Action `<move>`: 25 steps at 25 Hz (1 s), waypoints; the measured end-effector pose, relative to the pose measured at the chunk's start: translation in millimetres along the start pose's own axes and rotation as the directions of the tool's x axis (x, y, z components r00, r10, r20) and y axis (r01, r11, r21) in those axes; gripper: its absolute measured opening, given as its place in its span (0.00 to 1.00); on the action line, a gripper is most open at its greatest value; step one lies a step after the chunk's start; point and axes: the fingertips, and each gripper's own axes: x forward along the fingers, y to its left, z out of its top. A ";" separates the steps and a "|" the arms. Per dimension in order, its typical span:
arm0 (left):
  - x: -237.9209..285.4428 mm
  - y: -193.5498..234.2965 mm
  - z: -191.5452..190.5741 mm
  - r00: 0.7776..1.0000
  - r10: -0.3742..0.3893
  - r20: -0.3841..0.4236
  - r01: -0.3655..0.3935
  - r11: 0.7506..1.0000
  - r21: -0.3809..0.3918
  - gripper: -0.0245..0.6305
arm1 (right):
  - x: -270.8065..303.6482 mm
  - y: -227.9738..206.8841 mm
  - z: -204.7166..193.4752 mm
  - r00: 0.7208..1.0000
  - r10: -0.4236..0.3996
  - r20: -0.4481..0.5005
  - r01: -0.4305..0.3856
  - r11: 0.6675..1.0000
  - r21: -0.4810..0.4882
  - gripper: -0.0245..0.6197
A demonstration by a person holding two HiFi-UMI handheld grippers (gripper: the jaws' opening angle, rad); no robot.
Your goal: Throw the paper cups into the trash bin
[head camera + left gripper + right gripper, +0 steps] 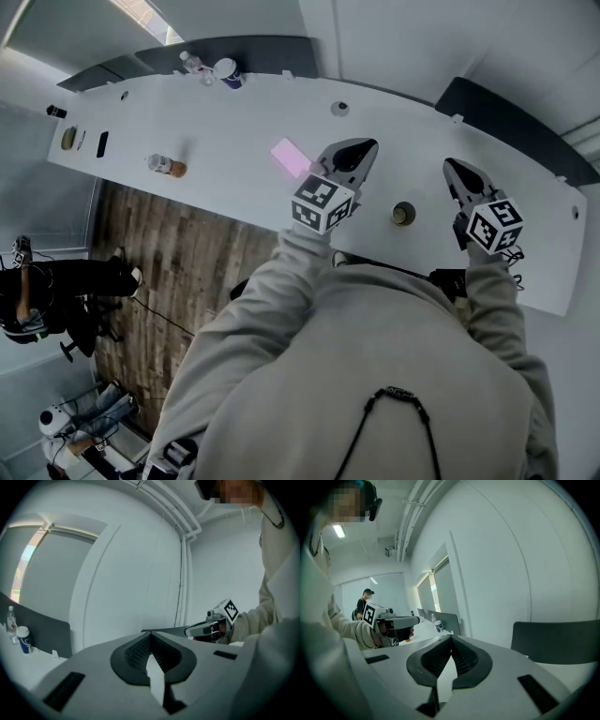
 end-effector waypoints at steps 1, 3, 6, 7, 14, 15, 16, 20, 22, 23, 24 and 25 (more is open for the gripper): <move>2.3 0.8 2.0 1.000 0.001 0.002 -0.001 1.000 0.000 0.04 | 0.5 -2.6 2.6 1.000 0.005 0.001 -0.005 1.000 -0.006 0.07; 5.4 2.0 3.1 1.000 0.004 -0.001 -0.004 1.000 0.005 0.04 | 2.1 -7.6 3.9 1.000 0.014 0.001 -0.014 1.000 -0.004 0.07; 7.4 6.5 0.8 1.000 0.021 0.000 -0.021 1.000 -0.013 0.04 | 7.1 -11.1 1.1 1.000 0.023 -0.012 -0.023 1.000 0.005 0.07; 9.2 8.0 -0.2 1.000 0.024 0.000 -0.024 1.000 -0.019 0.04 | 9.1 -11.5 0.6 0.999 0.028 -0.019 -0.028 1.000 0.000 0.07; 15.1 5.2 -17.8 0.999 0.023 -0.043 -0.025 0.999 -0.030 0.04 | 18.3 -14.8 -17.2 0.996 0.047 -0.072 -0.046 0.999 0.016 0.07; 15.7 6.0 -19.0 0.999 0.027 -0.047 -0.029 0.999 -0.033 0.04 | 19.4 -14.1 -18.4 0.996 0.050 -0.080 -0.049 0.999 0.014 0.07; 15.6 5.7 -20.5 0.998 0.028 -0.049 -0.030 0.999 -0.039 0.04 | 19.6 -13.2 -20.5 0.995 0.053 -0.087 -0.052 0.999 0.014 0.07; 17.2 0.2 -28.9 0.998 0.015 -0.060 -0.018 0.998 -0.058 0.04 | 18.0 -16.4 -34.1 0.991 0.058 -0.121 -0.055 0.998 0.028 0.07; 19.8 1.1 -33.4 0.998 0.010 -0.062 -0.014 0.997 -0.072 0.04 | 19.7 -18.1 -39.4 0.988 0.061 -0.139 -0.057 0.998 0.033 0.07; 20.6 2.4 -35.9 0.998 0.011 -0.061 -0.016 0.997 -0.080 0.04 | 21.1 -18.0 -42.1 0.987 0.063 -0.149 -0.059 0.998 0.033 0.07; 21.0 3.0 -39.6 0.998 0.013 -0.063 -0.019 0.996 -0.090 0.04 | 22.3 -17.4 -46.1 0.985 0.065 -0.161 -0.061 0.998 0.034 0.07; 20.9 2.4 -45.2 0.998 0.013 -0.068 -0.020 0.995 -0.101 0.04 | 22.7 -16.6 -51.8 0.982 0.067 -0.175 -0.061 0.997 0.038 0.07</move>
